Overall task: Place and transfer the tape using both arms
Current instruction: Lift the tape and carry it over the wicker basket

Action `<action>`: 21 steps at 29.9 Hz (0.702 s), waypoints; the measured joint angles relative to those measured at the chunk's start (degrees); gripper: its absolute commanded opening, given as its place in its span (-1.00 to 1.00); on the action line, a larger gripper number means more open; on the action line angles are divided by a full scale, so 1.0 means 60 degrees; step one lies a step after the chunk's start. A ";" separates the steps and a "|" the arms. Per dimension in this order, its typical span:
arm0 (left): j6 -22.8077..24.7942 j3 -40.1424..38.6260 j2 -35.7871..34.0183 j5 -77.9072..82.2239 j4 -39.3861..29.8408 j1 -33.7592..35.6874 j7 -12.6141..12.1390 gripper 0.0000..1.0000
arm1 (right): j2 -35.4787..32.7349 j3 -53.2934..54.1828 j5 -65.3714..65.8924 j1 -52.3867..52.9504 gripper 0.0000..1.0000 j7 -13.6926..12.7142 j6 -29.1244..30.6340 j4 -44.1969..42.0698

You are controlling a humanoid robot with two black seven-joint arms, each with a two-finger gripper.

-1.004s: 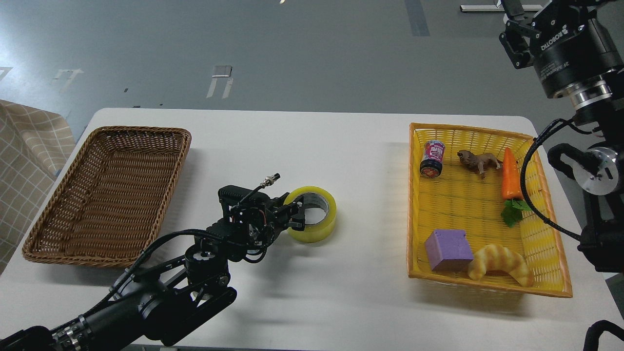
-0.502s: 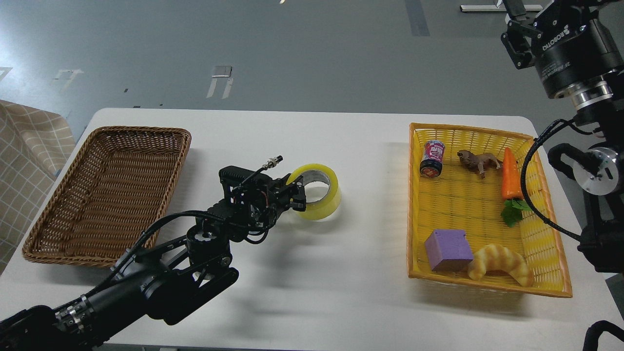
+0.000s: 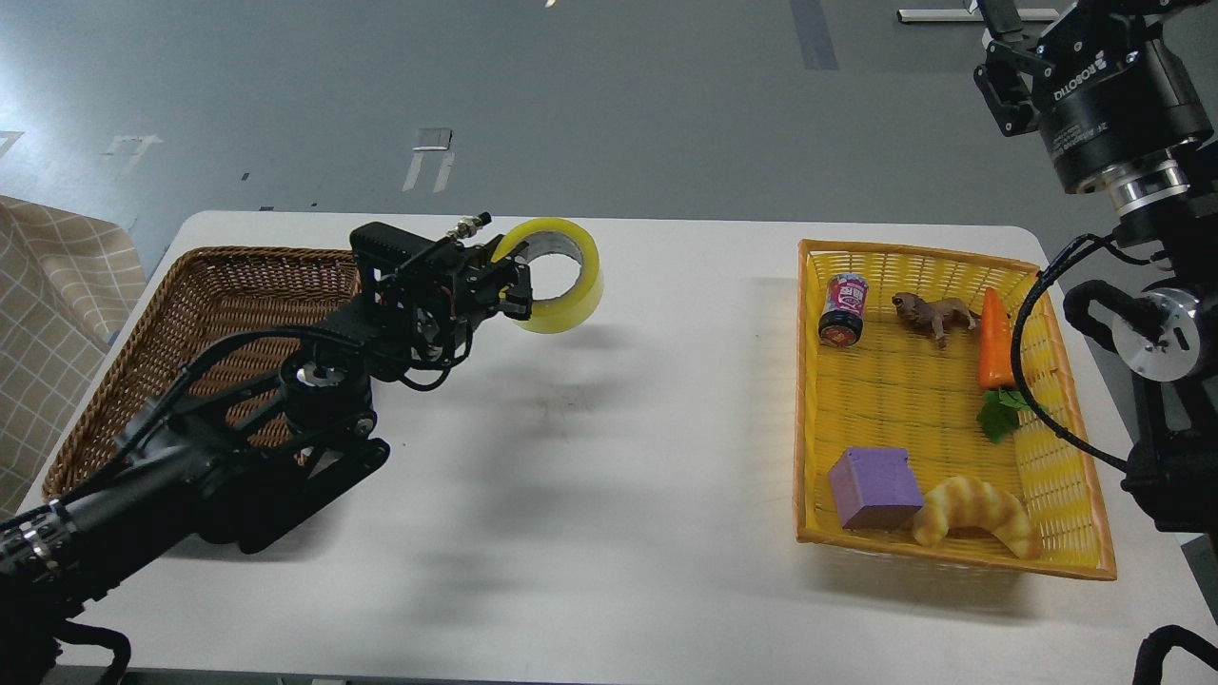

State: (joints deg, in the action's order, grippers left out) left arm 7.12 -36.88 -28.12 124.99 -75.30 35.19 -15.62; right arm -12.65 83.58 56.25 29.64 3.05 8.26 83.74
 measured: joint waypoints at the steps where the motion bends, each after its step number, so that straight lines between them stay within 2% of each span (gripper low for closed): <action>1: 0.0000 0.0000 -0.0223 0.0000 -0.0004 0.0066 -0.0001 -0.85 | 0.0000 -0.0002 0.0000 -0.0038 0.97 0.0000 0.0000 -0.0003; 7: -0.0080 -0.0048 -0.1549 -0.0062 -0.0067 0.0155 0.0061 -0.84 | 0.0043 -0.0009 0.0003 -0.0108 0.97 0.0004 -0.0002 -0.0017; 13: -0.0229 -0.0051 -0.2678 -0.0382 -0.0160 0.0070 0.0564 -0.84 | 0.0115 -0.0050 0.0002 -0.0116 0.97 0.0005 0.0000 -0.0019; 21: -0.0887 0.0048 -0.3555 -0.0524 -0.0177 -0.0867 0.0725 -0.84 | 0.0204 -0.0051 0.0002 -0.0115 0.97 0.0005 -0.0001 -0.0024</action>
State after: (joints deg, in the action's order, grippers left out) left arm 1.80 -36.59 -49.45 121.85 -76.36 29.99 -11.28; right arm -11.43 83.27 56.26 28.95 3.08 8.25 83.60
